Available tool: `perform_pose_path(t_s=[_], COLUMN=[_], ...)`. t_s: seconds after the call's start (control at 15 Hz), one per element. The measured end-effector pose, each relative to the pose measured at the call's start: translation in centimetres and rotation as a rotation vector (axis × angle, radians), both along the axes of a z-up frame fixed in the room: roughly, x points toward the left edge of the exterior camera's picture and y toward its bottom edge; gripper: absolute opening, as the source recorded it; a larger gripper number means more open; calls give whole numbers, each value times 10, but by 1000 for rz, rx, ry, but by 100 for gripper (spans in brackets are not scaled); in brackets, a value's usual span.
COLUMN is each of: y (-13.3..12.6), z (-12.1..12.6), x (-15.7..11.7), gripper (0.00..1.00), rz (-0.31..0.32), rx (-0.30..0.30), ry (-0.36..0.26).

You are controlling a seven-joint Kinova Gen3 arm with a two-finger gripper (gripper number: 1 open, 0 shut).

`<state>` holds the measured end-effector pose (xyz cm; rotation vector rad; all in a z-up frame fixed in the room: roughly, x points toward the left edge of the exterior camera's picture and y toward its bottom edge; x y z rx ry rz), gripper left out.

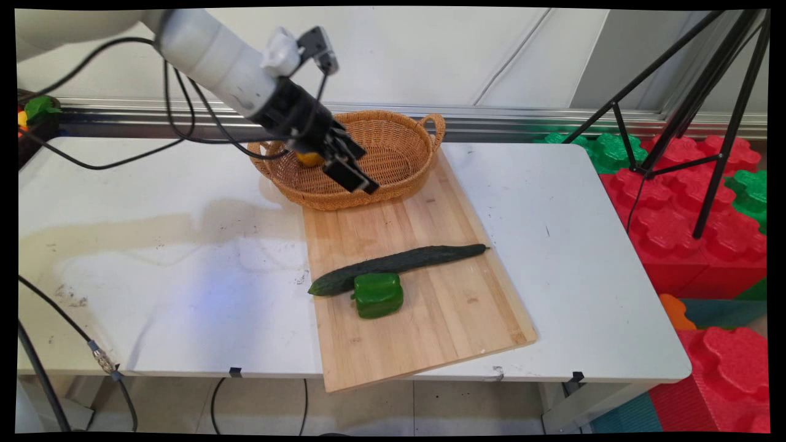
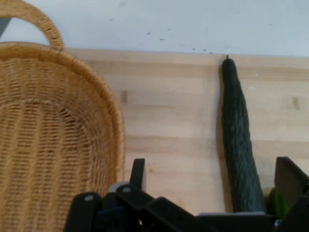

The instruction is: Pick up the potato from the vegetable basket

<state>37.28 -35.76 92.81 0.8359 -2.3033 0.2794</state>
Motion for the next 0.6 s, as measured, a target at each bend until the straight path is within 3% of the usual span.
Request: perform_pose_path(t_s=[0.6], y=[14], z=[29], x=[53], gripper=[100], rz=[44], rx=[-15], ry=[-40])
